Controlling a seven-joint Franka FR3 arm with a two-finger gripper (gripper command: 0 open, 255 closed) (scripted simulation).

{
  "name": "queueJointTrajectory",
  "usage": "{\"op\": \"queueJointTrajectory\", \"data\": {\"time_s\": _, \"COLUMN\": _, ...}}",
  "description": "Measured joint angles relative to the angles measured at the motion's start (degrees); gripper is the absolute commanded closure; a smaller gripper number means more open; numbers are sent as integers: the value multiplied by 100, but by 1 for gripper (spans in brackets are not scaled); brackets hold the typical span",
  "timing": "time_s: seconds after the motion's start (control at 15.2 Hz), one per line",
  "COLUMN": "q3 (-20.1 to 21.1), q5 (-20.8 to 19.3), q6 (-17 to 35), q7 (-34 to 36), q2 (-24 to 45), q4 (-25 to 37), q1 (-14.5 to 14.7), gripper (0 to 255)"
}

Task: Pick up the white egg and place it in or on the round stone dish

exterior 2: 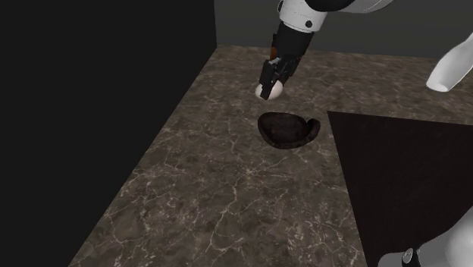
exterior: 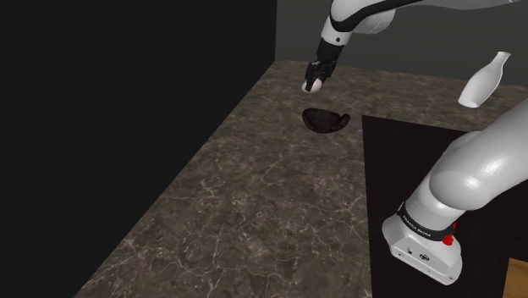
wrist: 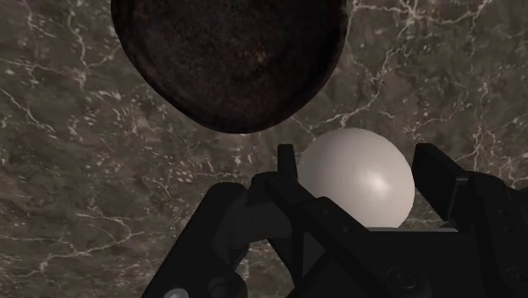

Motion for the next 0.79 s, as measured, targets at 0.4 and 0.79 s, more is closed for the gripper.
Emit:
{"op": "queueJointTrajectory", "data": {"time_s": 0.4, "q3": -351, "q5": -167, "q6": -88, "q7": -496, "q2": -598, "q4": -570, "q1": -268, "gripper": 255}}
{"op": "queueJointTrajectory", "data": {"time_s": 0.79, "q3": -410, "q5": -129, "q6": 382, "q7": -631, "q2": -511, "q4": -968, "q1": -272, "gripper": 255}}
